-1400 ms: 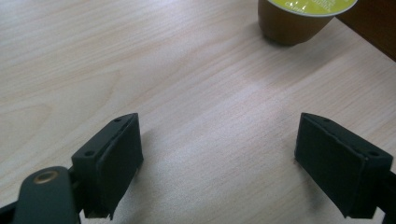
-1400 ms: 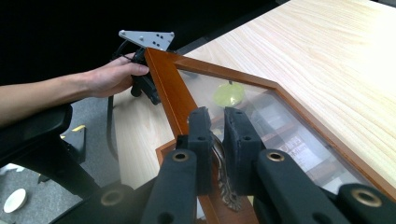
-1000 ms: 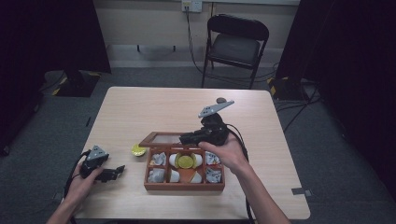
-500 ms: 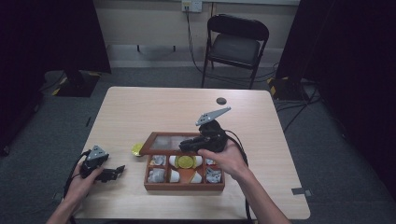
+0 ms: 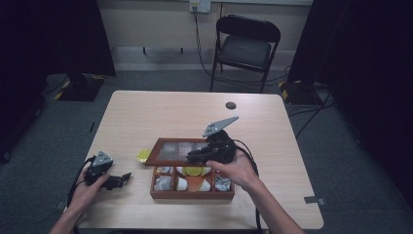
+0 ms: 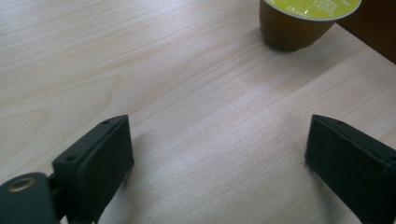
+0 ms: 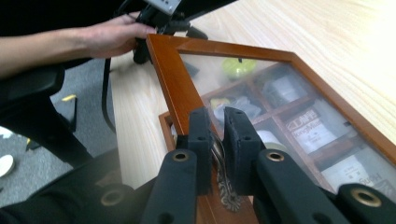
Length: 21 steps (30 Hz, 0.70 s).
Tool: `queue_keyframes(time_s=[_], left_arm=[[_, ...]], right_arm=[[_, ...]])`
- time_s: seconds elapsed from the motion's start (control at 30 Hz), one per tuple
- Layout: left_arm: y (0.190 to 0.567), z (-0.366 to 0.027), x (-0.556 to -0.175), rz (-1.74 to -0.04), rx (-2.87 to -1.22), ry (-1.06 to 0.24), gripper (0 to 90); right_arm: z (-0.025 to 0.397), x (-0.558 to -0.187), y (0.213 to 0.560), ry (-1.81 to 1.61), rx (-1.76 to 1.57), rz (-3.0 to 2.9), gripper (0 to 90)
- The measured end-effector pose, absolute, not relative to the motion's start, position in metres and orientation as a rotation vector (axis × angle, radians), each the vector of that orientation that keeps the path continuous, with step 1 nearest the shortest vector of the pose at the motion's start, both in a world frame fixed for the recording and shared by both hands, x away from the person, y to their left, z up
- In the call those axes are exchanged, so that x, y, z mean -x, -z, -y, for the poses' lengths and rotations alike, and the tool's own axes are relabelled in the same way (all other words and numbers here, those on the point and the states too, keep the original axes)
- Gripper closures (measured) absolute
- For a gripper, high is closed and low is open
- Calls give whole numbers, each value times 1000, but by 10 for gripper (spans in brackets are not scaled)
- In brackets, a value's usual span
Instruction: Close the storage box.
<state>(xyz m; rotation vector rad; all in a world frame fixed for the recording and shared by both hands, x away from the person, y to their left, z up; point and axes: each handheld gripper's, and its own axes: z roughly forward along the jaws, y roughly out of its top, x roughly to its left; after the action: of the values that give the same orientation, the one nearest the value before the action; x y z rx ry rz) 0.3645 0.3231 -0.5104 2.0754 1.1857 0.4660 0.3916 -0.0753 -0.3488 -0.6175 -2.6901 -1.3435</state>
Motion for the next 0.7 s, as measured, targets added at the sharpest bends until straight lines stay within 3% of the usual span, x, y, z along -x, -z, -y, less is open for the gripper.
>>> queue_keyframes(time_s=[0.7], left_arm=[[510, -323, -365, -1187, -2077, -467, 51]], right_arm=[[70, -377, 370, 1248, 568, 2744, 817]])
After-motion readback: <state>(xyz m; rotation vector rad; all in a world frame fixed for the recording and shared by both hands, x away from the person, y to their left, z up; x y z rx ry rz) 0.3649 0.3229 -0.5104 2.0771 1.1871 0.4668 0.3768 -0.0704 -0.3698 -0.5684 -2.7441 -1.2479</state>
